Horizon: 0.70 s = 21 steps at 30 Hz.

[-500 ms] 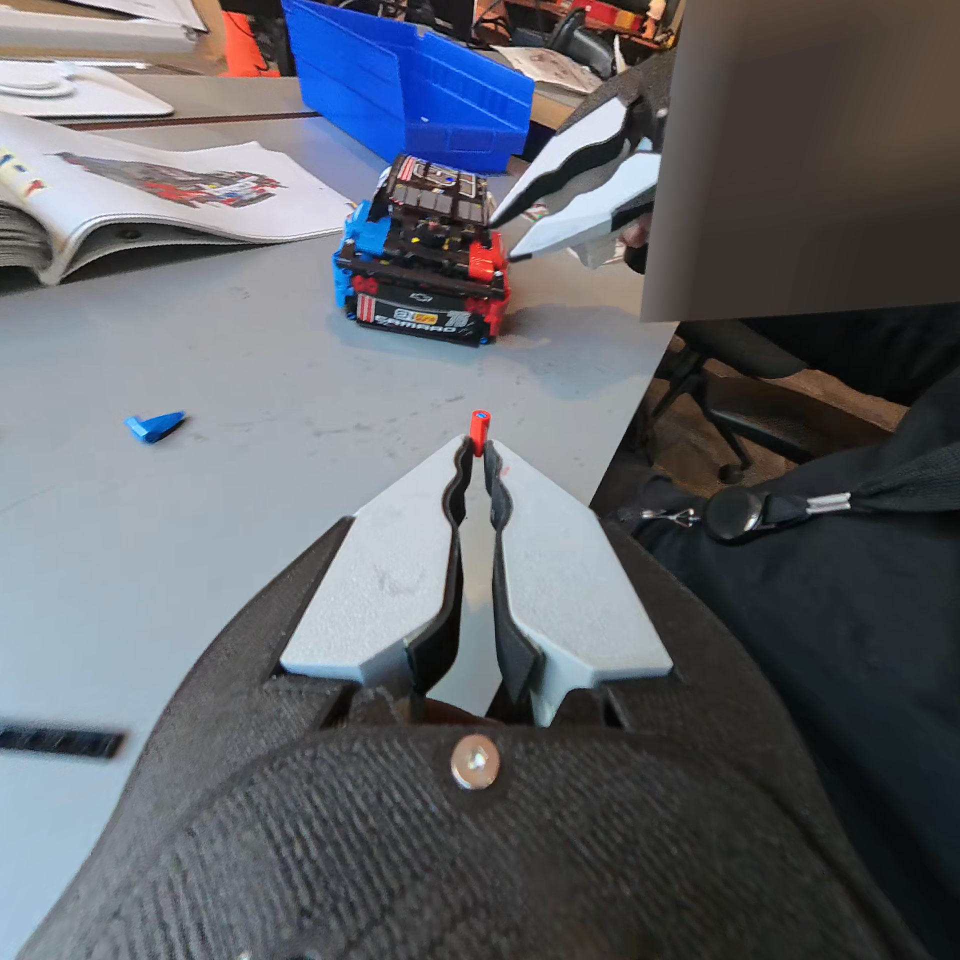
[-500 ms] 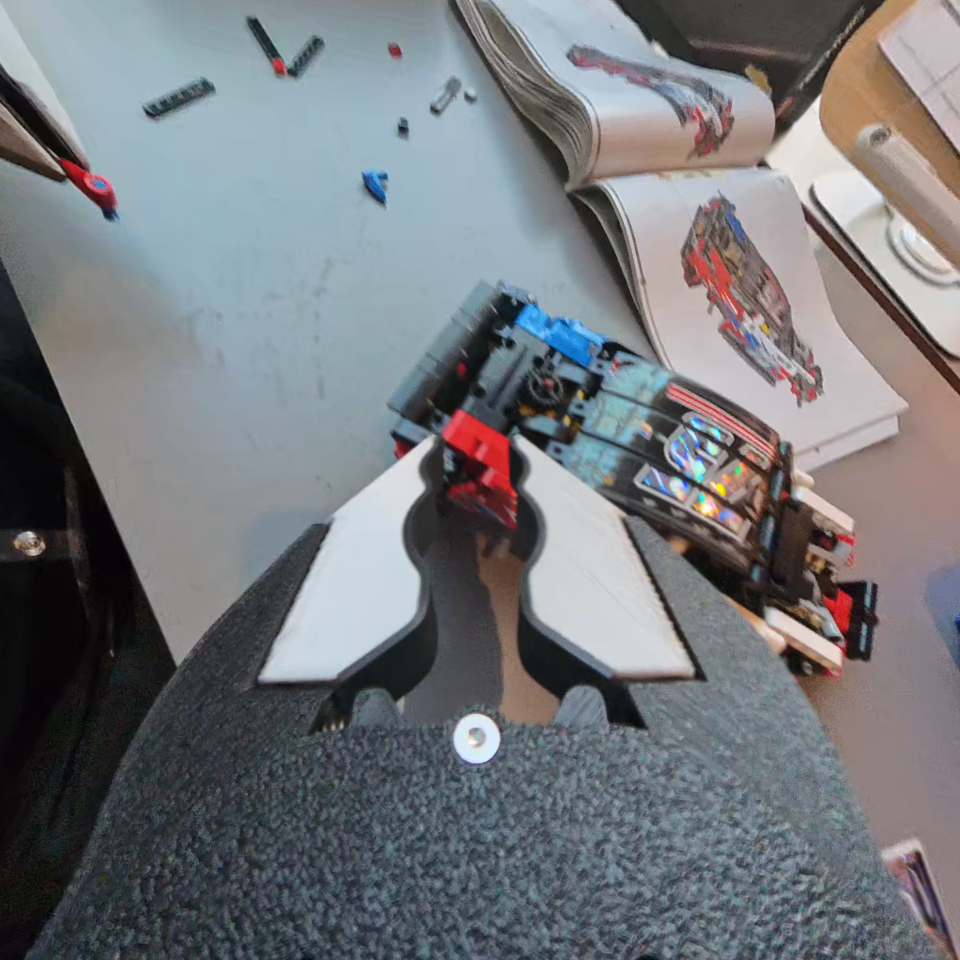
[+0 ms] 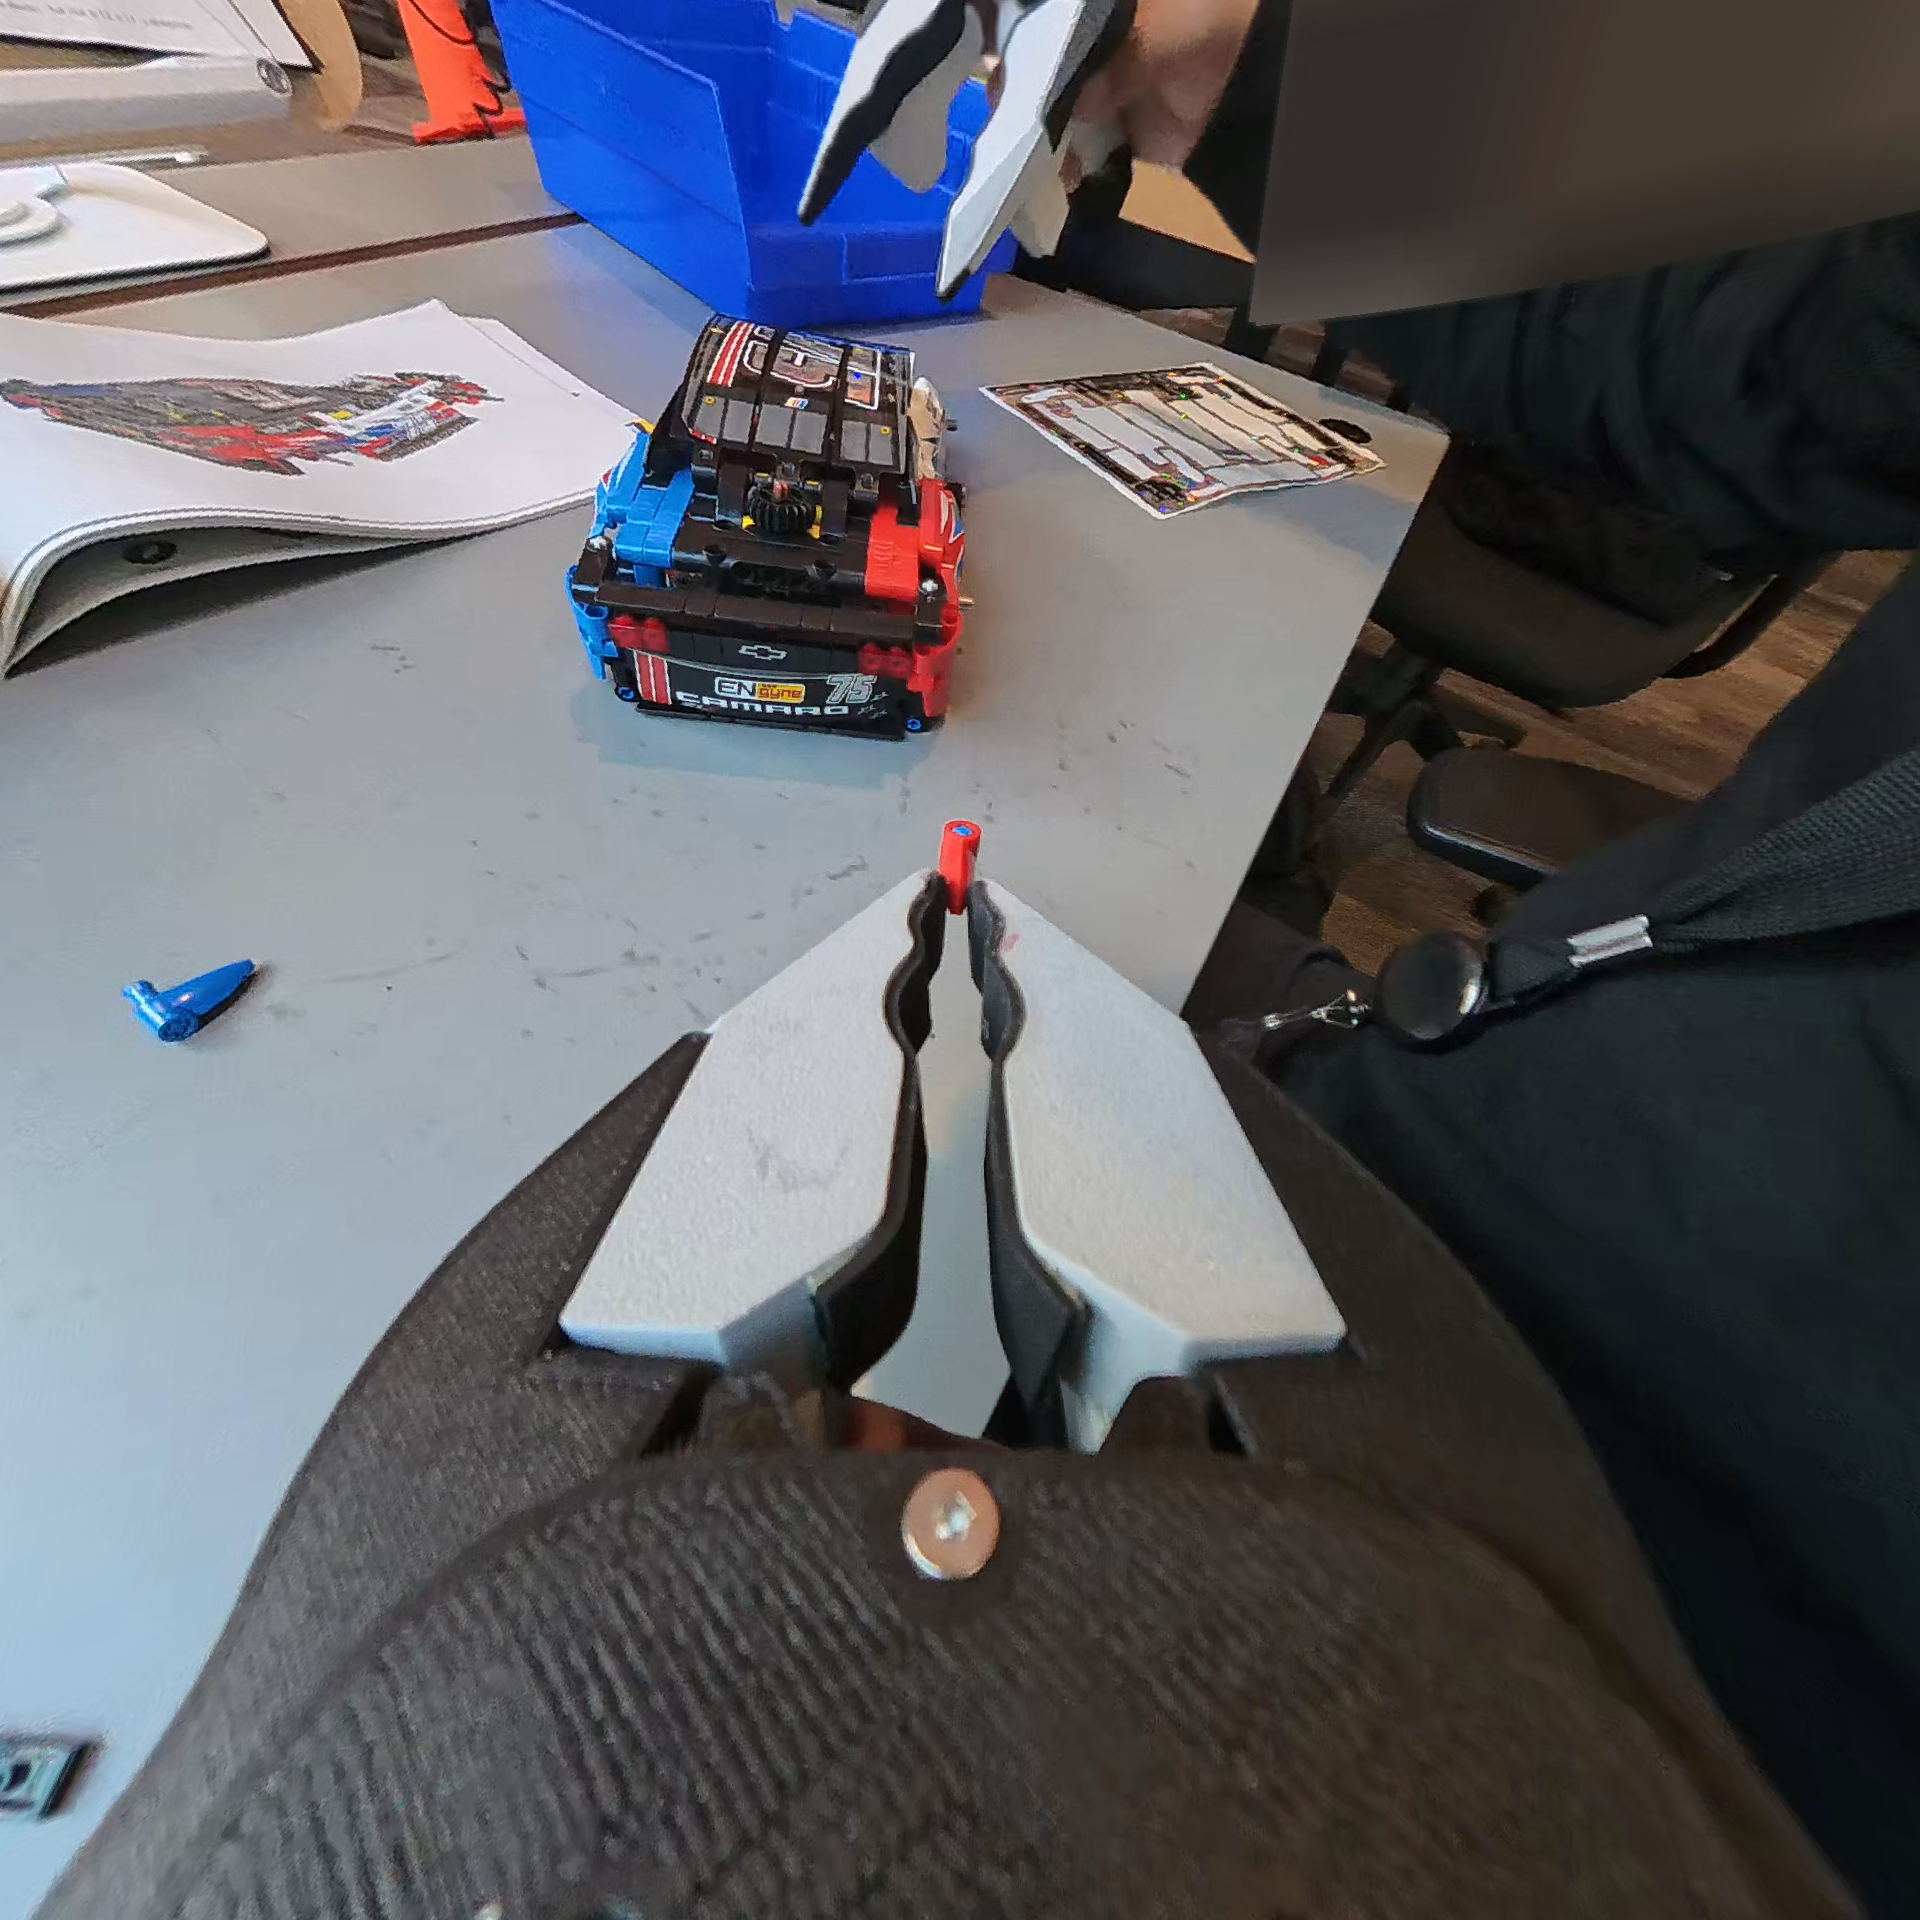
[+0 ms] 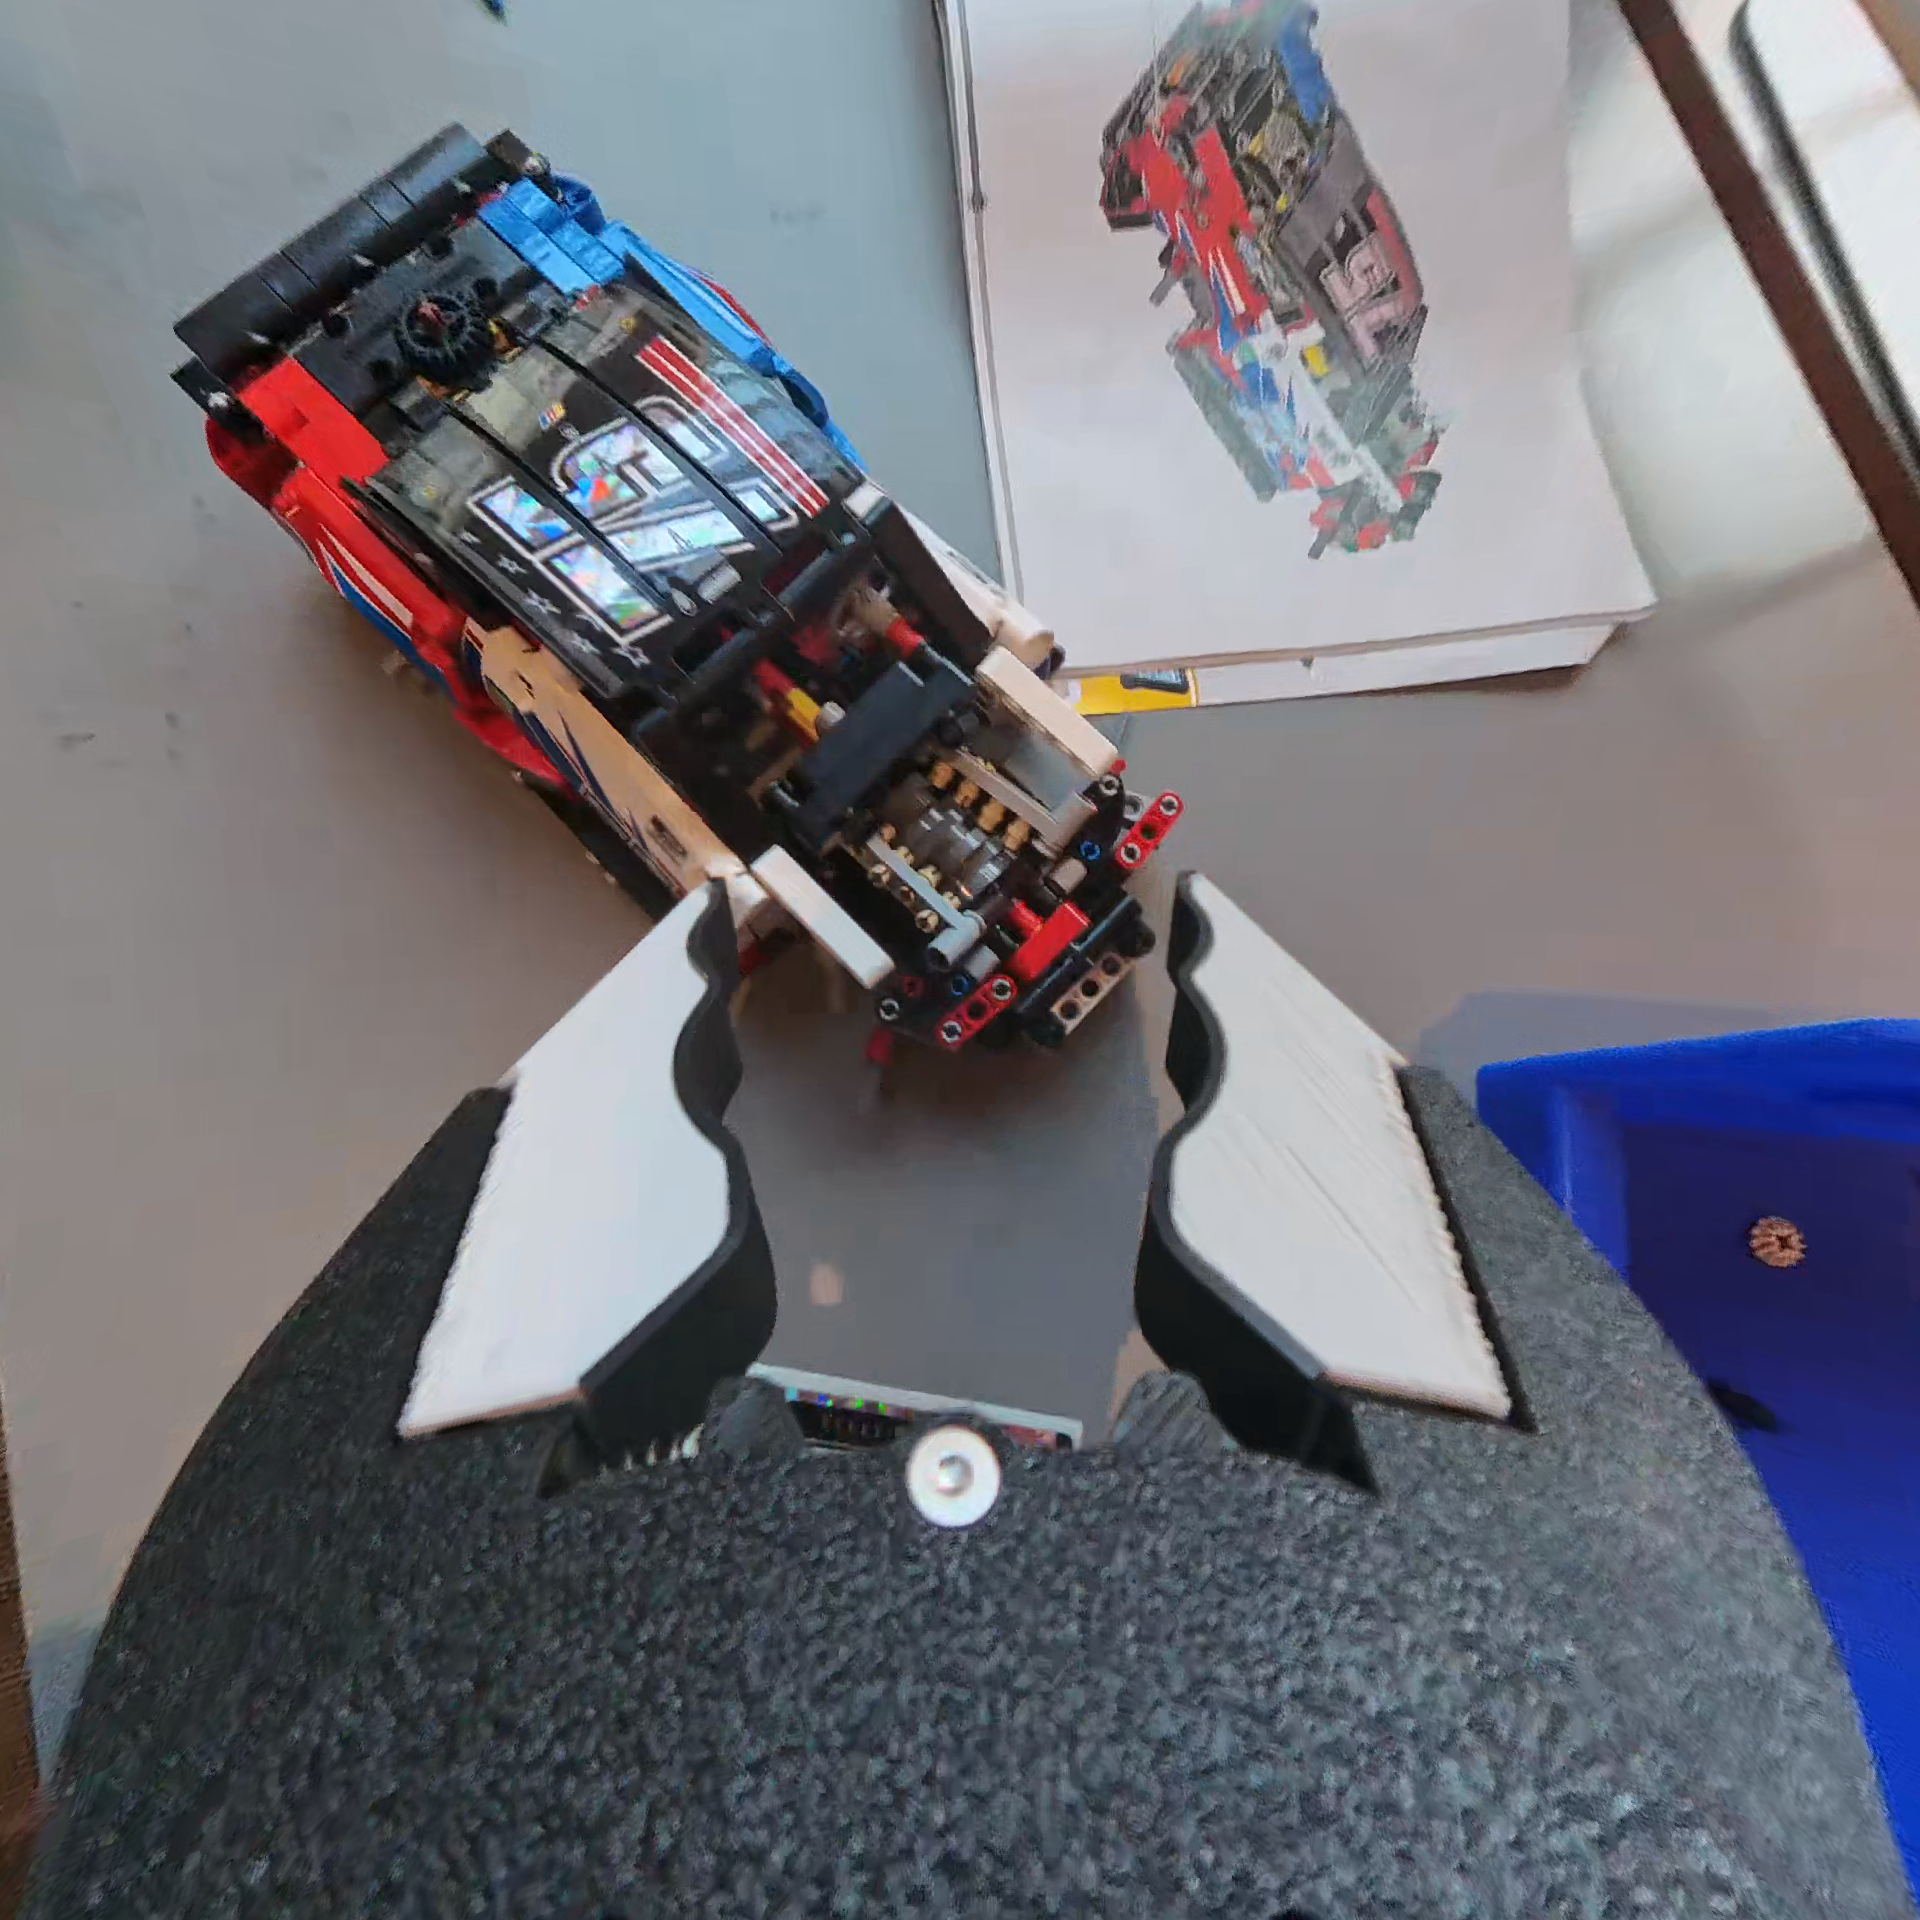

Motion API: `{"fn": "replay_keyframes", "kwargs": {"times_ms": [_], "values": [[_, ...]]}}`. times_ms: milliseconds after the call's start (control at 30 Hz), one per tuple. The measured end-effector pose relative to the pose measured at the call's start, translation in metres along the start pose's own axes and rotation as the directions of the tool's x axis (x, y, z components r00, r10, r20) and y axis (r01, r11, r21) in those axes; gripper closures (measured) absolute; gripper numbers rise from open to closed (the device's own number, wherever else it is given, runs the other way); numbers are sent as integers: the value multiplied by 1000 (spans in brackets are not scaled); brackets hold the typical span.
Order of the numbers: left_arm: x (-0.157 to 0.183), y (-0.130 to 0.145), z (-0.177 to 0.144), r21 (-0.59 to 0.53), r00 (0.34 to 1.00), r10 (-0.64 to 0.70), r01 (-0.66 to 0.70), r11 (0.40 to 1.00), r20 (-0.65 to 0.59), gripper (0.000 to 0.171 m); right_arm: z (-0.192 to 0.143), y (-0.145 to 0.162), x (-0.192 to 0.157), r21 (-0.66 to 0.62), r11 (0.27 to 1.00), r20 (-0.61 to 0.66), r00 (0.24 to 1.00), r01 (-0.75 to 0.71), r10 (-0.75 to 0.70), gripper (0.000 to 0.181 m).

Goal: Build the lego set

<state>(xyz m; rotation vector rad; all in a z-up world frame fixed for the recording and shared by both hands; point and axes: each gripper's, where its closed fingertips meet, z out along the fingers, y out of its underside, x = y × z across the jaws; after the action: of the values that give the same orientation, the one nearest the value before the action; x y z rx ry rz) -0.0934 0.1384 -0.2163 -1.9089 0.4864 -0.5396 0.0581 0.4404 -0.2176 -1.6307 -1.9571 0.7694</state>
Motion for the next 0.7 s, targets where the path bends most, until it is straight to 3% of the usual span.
{"fn": "replay_keyframes", "kwargs": {"times_ms": [167,333,467,567,700], "values": [[-6,-2,2,11,1000,-20,20,1000,-17,170,3,9,2,89,973,175,965,-215,197,87],[-12,2,4,-7,1000,-24,24,1000,-19,170,29,25,-4,-4,982,160,970,-187,185,83],[-11,0,5,2,1000,-15,15,1000,-23,170,28,20,-5,11,977,194,959,-215,209,83],[-10,5,3,-4,1000,-12,12,1000,-20,170,24,23,13,16,985,85,982,-170,169,92],[-10,9,-2,-3,1000,-23,23,1000,-17,170,30,24,19,5,966,109,960,-258,256,85]]}}
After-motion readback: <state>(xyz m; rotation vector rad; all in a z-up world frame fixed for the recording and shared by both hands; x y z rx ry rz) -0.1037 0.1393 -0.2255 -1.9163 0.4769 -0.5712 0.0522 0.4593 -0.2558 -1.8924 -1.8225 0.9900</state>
